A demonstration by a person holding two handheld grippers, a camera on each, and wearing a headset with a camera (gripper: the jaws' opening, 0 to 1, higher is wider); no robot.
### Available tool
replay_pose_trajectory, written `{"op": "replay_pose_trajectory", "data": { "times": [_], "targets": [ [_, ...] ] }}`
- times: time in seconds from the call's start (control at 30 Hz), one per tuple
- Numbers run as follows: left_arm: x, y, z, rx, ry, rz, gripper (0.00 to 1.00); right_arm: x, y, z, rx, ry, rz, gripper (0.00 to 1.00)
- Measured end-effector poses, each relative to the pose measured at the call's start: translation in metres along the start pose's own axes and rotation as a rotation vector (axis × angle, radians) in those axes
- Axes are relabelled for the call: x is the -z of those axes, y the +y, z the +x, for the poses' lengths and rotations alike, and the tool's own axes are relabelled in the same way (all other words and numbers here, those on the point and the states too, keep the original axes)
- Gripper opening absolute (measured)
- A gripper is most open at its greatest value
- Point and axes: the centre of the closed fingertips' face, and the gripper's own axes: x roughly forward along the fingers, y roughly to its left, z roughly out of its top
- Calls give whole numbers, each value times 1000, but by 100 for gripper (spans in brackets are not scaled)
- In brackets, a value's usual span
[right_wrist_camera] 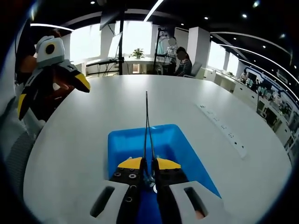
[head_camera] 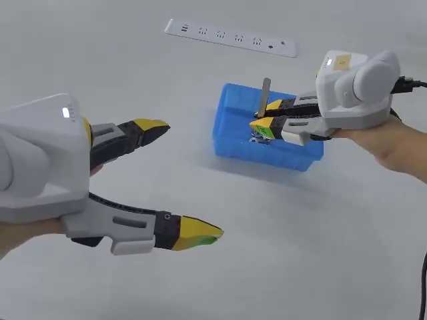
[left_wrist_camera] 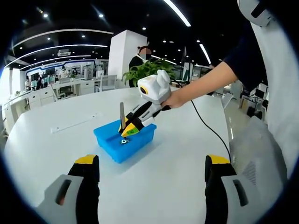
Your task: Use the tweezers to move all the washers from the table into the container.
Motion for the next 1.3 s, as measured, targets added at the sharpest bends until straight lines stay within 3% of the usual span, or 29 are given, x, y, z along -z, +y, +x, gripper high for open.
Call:
{"op": "replay_pose_trajectory", "data": {
  "times": [0.5,0.63,0.83,0.93,1.07,1.3],
  "targets": [
    [-9,5,-2,-24,-8,11,98,-14,-2,-15,10,-5,-43,7],
    [-23,11,8,-10,-14,50,95,-21,0,-23,11,-14,-56,7],
    [-54,20,20,-4,-61,99,95,-38,10,-40,4,-42,-63,7],
    [-62,14,22,7,-75,110,95,-52,22,-54,2,-73,-76,7],
    [-67,3,24,34,-81,130,94,-58,42,-66,-22,-84,-72,7],
    [-64,-16,32,85,-62,159,91,-30,88,-68,-90,20,-90,7]
  ]
}}
